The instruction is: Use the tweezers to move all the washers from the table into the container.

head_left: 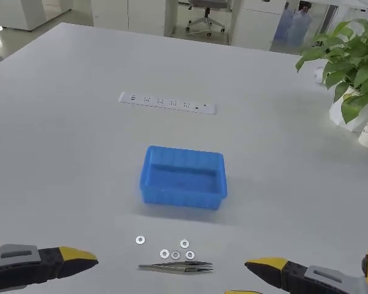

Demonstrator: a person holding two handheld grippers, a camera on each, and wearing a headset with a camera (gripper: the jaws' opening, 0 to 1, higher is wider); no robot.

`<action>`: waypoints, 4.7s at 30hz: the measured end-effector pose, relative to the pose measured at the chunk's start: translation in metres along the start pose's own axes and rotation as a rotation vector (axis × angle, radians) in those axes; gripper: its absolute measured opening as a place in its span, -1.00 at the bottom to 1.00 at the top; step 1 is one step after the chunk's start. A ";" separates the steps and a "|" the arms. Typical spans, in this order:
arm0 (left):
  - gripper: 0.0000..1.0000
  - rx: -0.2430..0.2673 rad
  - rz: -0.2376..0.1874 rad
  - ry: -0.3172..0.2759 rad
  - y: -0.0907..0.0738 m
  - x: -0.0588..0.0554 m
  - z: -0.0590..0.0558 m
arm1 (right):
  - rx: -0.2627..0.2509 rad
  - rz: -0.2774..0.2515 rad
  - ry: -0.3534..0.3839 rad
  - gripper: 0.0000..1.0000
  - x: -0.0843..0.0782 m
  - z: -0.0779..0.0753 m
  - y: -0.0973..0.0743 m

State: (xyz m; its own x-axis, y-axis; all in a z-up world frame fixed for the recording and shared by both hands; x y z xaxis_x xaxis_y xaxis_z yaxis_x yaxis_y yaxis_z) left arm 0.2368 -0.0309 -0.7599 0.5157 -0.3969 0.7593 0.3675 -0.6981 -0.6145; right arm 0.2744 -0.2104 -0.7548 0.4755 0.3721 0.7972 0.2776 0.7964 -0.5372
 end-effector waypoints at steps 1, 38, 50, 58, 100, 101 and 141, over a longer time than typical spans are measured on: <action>-0.06 0.002 0.006 0.003 0.001 0.000 0.001 | 0.002 0.005 -0.001 -0.33 0.000 -0.001 0.002; -0.33 -0.046 0.264 0.296 0.114 -0.009 0.051 | 0.153 0.420 -0.578 -0.44 -0.021 -0.035 0.100; -0.49 -0.042 0.356 0.366 0.120 -0.018 0.056 | 0.196 0.543 -0.701 -0.61 -0.031 -0.038 0.123; -0.71 -0.052 0.400 0.379 0.124 -0.019 0.057 | 0.217 0.600 -0.713 -0.68 -0.034 -0.042 0.127; -0.86 -0.074 0.442 0.519 0.109 -0.018 0.051 | 0.171 0.560 -0.795 -0.89 -0.039 -0.033 0.124; -0.86 -0.074 0.444 0.522 0.109 -0.018 0.051 | 0.171 0.552 -0.796 -0.89 -0.039 -0.033 0.124; -0.90 -0.092 0.111 0.586 0.080 0.045 0.014 | 0.137 0.296 -0.698 -0.89 -0.019 -0.018 0.110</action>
State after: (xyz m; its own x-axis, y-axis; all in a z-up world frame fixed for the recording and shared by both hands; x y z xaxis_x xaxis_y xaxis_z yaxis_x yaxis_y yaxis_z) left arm 0.3008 -0.0963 -0.7778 0.0254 -0.7145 0.6991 0.2541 -0.6718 -0.6958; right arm 0.3109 -0.1388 -0.8338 -0.1362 0.7572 0.6388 0.0930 0.6518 -0.7527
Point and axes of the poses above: the centre of the closed fingertips' face, and the gripper's own axes: y roughly forward along the fingers, z roughly to its left, x roughly out of its top, the point moved 3 cm from there along -y, roughly backward along the fingers, and after that the axes turned 7 degrees about z, right-handed, at the moved point
